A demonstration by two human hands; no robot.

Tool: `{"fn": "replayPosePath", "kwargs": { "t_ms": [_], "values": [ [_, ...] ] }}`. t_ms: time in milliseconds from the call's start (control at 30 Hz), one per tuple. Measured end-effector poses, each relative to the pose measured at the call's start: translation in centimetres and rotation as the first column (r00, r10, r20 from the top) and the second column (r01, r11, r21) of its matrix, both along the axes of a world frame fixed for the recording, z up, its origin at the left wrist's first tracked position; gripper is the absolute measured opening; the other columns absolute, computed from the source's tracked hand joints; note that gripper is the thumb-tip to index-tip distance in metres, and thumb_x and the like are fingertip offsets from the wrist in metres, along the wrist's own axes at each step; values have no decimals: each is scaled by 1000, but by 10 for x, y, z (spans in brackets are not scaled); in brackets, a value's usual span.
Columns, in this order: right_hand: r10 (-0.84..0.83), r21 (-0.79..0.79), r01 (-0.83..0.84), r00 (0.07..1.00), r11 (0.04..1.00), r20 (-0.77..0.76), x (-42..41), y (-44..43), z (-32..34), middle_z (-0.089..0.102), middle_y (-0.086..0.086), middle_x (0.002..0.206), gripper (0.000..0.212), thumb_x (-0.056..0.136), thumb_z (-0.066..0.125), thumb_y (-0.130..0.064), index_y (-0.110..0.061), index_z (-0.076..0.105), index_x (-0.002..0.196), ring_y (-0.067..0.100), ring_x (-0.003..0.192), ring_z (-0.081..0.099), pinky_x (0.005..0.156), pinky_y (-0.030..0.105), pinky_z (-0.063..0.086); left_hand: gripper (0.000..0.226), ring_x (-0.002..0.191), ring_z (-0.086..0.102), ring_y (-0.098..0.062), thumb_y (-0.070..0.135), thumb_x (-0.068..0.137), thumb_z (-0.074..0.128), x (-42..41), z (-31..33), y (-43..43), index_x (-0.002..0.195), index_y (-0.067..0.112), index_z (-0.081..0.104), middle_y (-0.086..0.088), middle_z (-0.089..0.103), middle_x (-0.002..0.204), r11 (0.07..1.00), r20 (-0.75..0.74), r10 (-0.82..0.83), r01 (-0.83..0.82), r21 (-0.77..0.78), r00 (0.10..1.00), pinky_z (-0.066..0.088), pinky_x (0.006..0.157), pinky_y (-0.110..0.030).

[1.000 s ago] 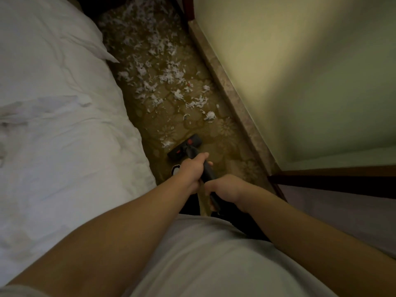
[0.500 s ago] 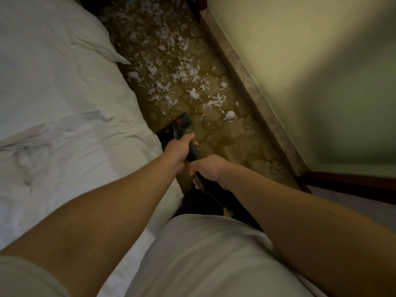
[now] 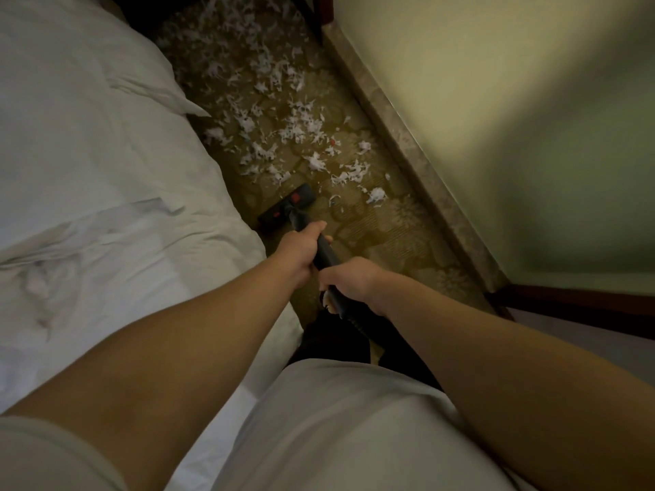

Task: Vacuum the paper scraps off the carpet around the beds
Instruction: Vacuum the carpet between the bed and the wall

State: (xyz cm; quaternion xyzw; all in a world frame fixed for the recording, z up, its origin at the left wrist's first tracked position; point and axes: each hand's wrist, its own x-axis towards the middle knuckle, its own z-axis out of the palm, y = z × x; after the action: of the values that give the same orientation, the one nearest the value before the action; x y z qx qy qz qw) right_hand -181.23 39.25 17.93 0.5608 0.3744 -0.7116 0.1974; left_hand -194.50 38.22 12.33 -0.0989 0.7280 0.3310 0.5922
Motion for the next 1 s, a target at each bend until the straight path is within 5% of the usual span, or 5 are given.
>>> {"fn": "replayPosePath", "kwargs": {
  "t_ms": [133, 400, 600, 767, 1000],
  "values": [
    [-18, -5, 18, 1000, 1000, 15, 50, -8, -3, 72, 12, 82, 18, 87, 69, -17, -4, 69, 99, 24, 68, 71, 63, 31, 58, 48, 86, 66, -25, 33, 95, 68, 49, 4, -8, 135, 11, 54, -7, 68, 94, 999, 19, -21, 21, -26, 1000, 54, 63, -37],
    [7, -35, -7, 1000, 999, 21, 171, -17, 6, 69, 8, 66, 14, 87, 68, -14, -2, 68, 95, 20, 51, 66, 53, 28, 54, 47, 92, 67, -27, 34, 95, 69, 169, 6, -21, 133, 12, 54, -7, 70, 98, 995, 70, -45, 51, -82, 997, 57, 74, -41],
    [-70, 12, 70, 997, 998, 38, 262, -26, 15, 71, 17, 84, 12, 88, 70, -16, -4, 71, 86, 32, 76, 68, 68, 38, 56, 55, 93, 67, -27, 34, 93, 70, 255, 8, -21, 138, 10, 49, -7, 71, 99, 990, 124, -114, 124, -70, 986, 57, 78, -42],
    [-157, 22, 156, 986, 988, 57, 318, -25, 23, 71, 16, 77, 16, 87, 69, -13, 1, 70, 95, 29, 65, 68, 57, 31, 56, 66, 89, 66, -23, 32, 95, 69, 313, 19, -6, 150, 12, 37, -8, 69, 100, 984, 142, -168, 175, -37, 976, 53, 64, -38],
    [-213, 102, 206, 975, 973, 59, 332, -13, 29, 69, 12, 64, 13, 86, 69, -12, 1, 69, 89, 22, 48, 64, 48, 24, 51, 43, 93, 65, -28, 30, 96, 67, 331, 15, 19, 124, 12, 41, -8, 69, 97, 977, 149, -211, 212, 7, 966, 55, 92, -46]
  ]
}}
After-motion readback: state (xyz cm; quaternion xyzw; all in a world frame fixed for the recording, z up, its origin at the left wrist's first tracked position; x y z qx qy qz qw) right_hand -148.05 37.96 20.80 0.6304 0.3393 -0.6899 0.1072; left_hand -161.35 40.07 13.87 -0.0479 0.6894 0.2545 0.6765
